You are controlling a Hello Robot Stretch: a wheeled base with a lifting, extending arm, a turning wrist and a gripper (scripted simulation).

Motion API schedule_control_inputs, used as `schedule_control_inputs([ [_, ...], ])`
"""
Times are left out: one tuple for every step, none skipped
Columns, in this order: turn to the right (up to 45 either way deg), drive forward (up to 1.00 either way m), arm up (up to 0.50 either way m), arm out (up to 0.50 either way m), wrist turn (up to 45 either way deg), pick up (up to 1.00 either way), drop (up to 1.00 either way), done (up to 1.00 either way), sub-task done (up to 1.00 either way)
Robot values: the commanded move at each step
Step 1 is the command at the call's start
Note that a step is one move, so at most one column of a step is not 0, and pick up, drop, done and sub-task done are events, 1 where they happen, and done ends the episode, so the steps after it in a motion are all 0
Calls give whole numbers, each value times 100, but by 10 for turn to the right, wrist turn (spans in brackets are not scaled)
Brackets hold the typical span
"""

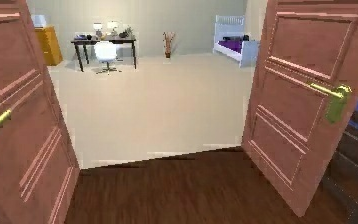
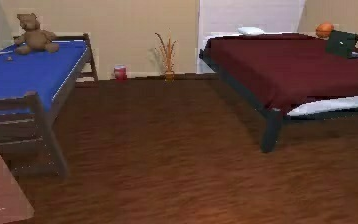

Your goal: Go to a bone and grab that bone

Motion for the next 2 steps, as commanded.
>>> schedule_control_inputs([
  [0, 60, 0, 0, 0, 0, 0, 0, 0],
  [-120, 0, 0, 0, 0, 0, 0, 0, 0],
])
